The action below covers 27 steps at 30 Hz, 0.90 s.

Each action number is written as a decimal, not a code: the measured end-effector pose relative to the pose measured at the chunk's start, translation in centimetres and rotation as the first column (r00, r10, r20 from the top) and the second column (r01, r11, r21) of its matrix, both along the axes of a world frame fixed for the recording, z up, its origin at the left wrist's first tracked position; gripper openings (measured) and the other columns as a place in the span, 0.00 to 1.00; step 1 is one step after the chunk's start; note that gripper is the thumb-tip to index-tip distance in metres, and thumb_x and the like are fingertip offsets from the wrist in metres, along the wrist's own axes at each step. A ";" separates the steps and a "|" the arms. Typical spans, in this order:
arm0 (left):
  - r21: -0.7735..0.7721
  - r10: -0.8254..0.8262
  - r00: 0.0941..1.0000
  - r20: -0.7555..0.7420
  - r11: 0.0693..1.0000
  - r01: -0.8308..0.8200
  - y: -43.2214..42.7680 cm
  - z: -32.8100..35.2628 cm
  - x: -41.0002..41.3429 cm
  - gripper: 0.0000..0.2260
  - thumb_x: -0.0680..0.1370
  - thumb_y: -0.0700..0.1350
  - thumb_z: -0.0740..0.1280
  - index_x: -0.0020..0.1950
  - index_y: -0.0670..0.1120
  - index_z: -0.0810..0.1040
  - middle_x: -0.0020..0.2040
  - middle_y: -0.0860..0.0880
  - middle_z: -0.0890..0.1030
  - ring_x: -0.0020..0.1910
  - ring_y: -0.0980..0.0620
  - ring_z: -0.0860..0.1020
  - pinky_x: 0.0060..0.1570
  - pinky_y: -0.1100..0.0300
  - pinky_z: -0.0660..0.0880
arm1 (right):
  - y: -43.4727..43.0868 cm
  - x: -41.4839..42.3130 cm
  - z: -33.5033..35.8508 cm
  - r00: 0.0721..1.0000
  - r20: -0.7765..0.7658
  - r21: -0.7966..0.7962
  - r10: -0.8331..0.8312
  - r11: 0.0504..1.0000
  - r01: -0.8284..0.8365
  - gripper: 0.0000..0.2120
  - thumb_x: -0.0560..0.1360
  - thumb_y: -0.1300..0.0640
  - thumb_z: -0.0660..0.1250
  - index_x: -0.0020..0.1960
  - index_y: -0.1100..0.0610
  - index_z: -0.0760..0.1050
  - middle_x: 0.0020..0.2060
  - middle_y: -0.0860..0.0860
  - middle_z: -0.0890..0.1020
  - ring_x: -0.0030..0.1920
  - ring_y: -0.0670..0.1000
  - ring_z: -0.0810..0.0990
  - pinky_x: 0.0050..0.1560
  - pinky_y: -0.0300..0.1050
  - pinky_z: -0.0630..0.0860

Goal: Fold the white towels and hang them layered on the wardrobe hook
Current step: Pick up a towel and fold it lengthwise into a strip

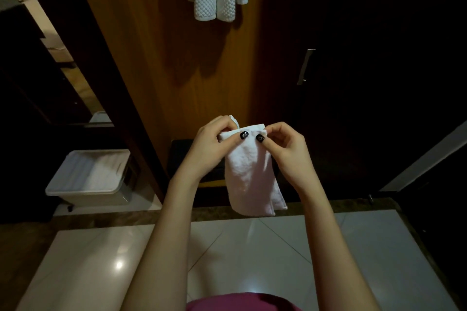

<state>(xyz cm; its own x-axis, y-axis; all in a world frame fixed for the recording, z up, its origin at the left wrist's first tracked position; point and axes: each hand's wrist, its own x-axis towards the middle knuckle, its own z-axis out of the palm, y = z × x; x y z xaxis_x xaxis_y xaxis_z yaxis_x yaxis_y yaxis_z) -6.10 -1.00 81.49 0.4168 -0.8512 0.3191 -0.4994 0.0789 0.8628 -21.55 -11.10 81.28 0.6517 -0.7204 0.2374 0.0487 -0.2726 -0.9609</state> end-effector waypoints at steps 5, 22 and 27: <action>0.049 -0.044 0.999 0.002 0.998 0.044 0.3 0.8 0.5 0.11 0.73 0.51 0.70 0.41 0.43 0.78 0.45 0.43 0.76 0.46 0.44 0.75 0.44 0.58 0.69 | 0.8 0.7 0.2 0.993 0.050 0.007 -0.107 0.994 0.107 0.04 0.78 0.61 0.69 0.45 0.54 0.76 0.38 0.46 0.80 0.41 0.40 0.78 0.44 0.33 0.75; 0.013 -0.104 0.994 -0.018 0.994 0.104 1.5 1.4 1.7 0.14 0.73 0.46 0.70 0.32 0.44 0.70 0.37 0.50 0.68 0.37 0.57 0.68 0.38 0.64 0.63 | 1.8 1.9 1.2 0.991 0.112 0.121 -0.078 0.991 0.064 0.13 0.75 0.66 0.70 0.57 0.55 0.75 0.34 0.45 0.81 0.41 0.42 0.81 0.53 0.35 0.77; -0.075 -0.054 0.997 -0.056 0.996 0.050 1.0 1.5 1.0 0.10 0.72 0.44 0.72 0.36 0.43 0.72 0.43 0.52 0.71 0.41 0.58 0.71 0.43 0.66 0.67 | 1.0 1.8 1.2 0.993 0.097 0.204 -0.068 0.978 0.047 0.07 0.75 0.64 0.71 0.53 0.58 0.81 0.41 0.56 0.84 0.45 0.48 0.83 0.49 0.38 0.79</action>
